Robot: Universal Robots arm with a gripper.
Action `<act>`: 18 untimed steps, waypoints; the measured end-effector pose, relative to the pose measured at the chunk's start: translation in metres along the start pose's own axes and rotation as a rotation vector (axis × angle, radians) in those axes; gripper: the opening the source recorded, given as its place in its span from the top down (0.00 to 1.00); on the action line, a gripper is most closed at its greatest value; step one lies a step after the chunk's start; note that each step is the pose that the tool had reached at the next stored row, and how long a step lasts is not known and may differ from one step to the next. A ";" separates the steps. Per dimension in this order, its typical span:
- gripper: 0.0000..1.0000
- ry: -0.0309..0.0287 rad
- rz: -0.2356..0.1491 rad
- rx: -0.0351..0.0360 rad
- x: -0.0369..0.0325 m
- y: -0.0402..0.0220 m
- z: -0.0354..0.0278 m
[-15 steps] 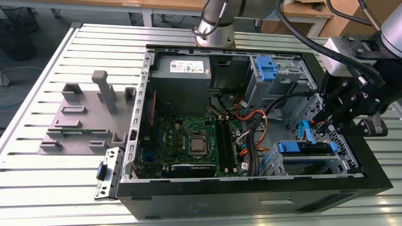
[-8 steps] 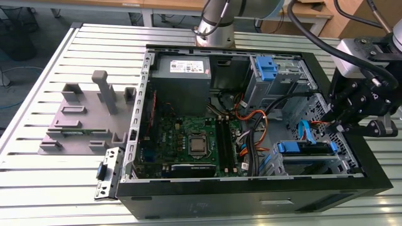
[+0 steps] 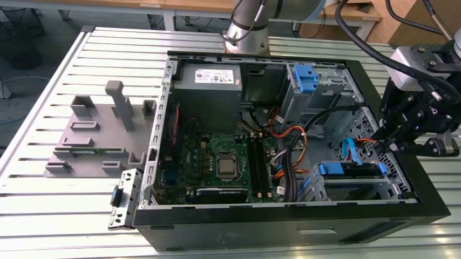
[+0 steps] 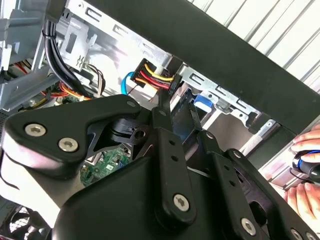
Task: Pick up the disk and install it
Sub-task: 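Insert the second disk wire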
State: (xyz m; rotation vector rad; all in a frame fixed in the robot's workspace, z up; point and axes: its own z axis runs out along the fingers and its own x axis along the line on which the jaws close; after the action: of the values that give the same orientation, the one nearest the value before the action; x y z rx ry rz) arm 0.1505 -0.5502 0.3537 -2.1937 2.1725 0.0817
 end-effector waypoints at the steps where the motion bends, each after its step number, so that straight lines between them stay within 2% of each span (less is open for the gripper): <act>1: 0.69 0.0000 0.000 0.0000 -0.0005 -0.0005 0.0004; 6: 0.69 -0.0001 0.000 0.0000 -0.0037 -0.0024 0.0024; 12: 0.69 -0.0002 0.000 -0.0001 -0.0059 -0.0081 0.0071; 18: 0.69 0.0002 0.000 -0.0001 -0.0059 -0.0084 0.0083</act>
State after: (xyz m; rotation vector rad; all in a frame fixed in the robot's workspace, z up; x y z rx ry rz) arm 0.1589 -0.5436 0.3459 -2.1938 2.1726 0.0816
